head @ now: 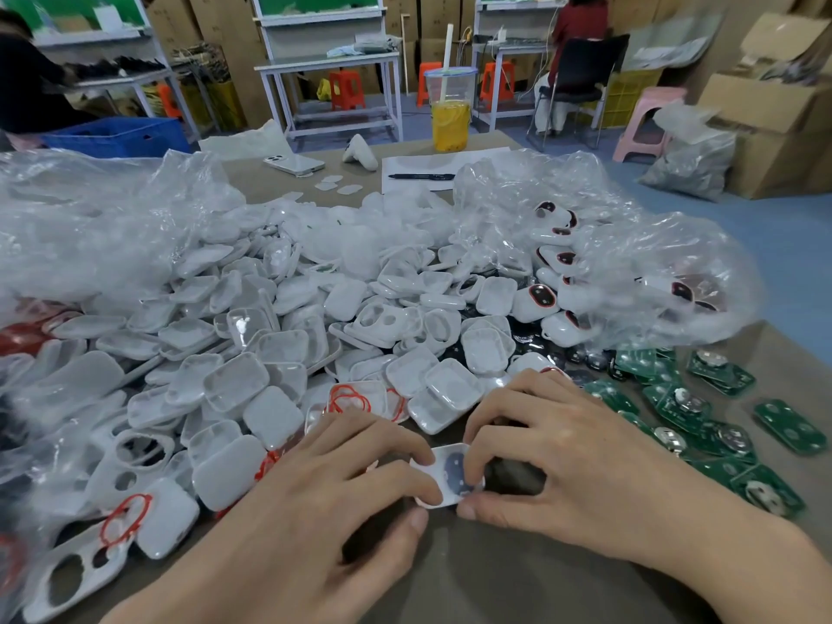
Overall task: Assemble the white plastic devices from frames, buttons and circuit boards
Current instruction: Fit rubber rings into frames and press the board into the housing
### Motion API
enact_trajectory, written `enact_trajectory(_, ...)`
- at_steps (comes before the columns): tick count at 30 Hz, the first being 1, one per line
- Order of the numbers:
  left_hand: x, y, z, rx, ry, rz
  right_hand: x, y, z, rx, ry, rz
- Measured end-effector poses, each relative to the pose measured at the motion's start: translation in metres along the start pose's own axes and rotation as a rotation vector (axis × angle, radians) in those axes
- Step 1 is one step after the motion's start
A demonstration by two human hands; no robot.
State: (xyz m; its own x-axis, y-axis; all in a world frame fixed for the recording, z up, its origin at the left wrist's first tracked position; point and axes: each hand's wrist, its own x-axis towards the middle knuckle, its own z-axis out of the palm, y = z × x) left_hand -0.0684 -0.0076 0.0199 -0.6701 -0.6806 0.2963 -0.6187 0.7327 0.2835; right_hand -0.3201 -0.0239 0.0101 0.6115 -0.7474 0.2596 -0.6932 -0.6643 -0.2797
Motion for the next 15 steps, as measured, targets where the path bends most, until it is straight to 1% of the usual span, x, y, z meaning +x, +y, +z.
enact_trajectory(7,0.0009,-0.0021,0.0021,0.006,-0.03,0.011,0.0004,0.0005,0.0007,0.001,-0.004,-0.005)
enact_trajectory(15,0.0018,-0.0044,0.0064,0.028,0.005,0.035,0.0015,-0.0006,-0.0008,-0.012,-0.009,-0.028)
